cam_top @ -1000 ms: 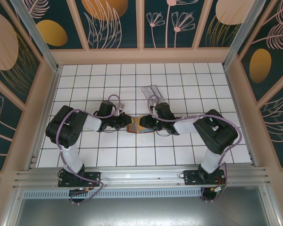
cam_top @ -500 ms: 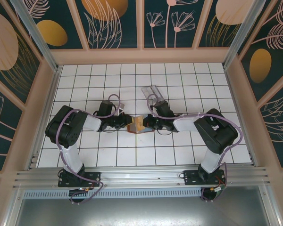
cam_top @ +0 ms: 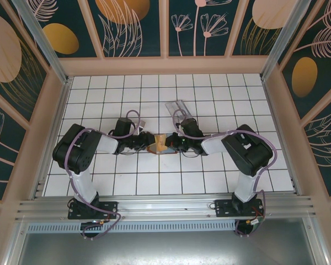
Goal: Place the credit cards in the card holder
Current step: Insert the credit card into the card slot.
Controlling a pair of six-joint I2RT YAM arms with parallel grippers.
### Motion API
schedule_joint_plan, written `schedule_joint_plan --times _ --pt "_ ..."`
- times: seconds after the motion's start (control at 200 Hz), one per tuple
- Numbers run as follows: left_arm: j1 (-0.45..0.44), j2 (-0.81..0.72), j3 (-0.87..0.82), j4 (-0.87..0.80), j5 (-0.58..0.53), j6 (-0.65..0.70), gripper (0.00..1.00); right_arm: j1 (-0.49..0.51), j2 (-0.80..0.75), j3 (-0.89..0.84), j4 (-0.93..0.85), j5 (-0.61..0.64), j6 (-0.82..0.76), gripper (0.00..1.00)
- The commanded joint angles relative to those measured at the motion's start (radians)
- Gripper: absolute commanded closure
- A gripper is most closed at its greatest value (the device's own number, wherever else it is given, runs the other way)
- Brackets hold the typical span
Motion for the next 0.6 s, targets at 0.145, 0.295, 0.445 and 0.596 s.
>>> schedule_joint_plan --times 0.145,0.295,0.445,0.596 --pt "0.044 -0.058 -0.029 -0.14 -0.061 0.048 0.57 0.016 0.046 -0.02 -0.003 -0.04 -0.009 1.0" --pt "0.054 -0.093 -0.034 -0.243 -0.1 0.09 0.62 0.015 0.058 -0.016 0.0 -0.049 -0.008 1.0" --pt "0.054 -0.104 -0.047 -0.257 -0.116 0.092 0.7 0.013 0.061 -0.001 -0.019 -0.044 -0.021 1.0" --pt "0.054 -0.124 -0.057 -0.227 -0.112 0.079 0.93 0.013 0.069 0.01 -0.026 -0.045 -0.024 1.0"
